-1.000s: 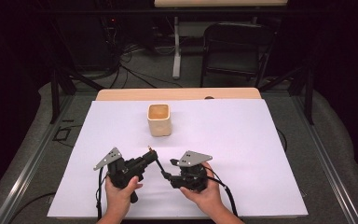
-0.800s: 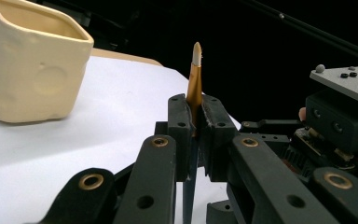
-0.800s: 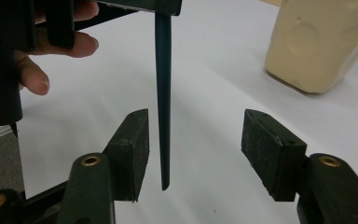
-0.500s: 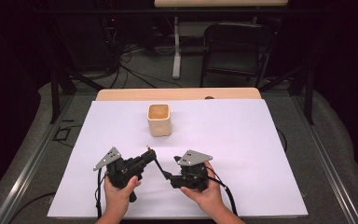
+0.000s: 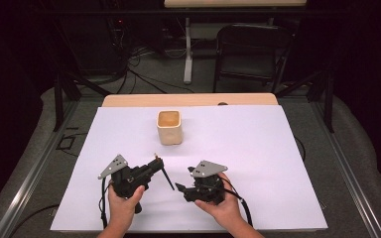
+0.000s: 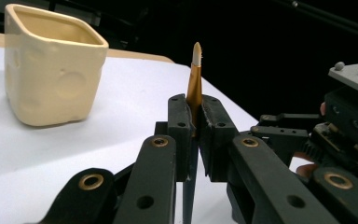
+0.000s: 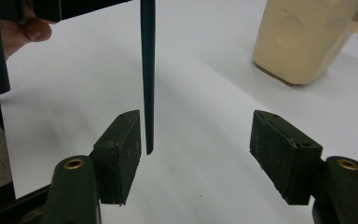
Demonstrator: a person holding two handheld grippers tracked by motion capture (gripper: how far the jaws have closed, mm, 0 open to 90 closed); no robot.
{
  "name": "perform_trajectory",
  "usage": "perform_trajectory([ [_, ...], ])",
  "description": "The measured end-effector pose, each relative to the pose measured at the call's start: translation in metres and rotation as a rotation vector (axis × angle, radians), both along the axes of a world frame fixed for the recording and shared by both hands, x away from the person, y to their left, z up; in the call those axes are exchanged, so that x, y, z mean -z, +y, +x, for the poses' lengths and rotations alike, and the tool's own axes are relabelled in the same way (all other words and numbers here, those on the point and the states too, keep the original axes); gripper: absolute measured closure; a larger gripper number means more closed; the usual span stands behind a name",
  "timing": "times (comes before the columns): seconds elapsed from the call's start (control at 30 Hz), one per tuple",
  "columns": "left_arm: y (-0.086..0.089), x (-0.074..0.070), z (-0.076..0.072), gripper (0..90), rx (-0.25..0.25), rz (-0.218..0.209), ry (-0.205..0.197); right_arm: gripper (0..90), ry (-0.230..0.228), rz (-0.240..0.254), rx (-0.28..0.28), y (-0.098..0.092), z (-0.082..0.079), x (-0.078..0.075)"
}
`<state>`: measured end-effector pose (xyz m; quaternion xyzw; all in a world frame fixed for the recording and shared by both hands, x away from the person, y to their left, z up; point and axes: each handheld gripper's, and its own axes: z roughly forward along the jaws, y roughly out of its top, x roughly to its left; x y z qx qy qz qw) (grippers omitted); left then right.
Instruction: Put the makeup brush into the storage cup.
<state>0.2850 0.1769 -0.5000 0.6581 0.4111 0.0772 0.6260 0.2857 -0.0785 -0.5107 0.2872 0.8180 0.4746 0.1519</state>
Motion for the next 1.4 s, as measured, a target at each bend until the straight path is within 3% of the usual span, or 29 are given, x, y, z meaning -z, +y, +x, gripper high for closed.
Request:
perform_trajectory([
  [0.53,0.002,0.0,0.004,83.1,-0.027,0.055,-0.05,33.9,-0.013,-0.03,0.027,-0.017,-0.009,0.0],
  [0.83,0.001,-0.005,0.005,83.0,-0.022,0.1,-0.091,34.7,-0.025,-0.018,0.048,-0.025,-0.012,-0.002],
  [1.4,0.004,-0.007,0.009,83.4,-0.057,0.163,-0.144,34.7,-0.038,-0.015,0.067,-0.03,-0.011,0.003],
])
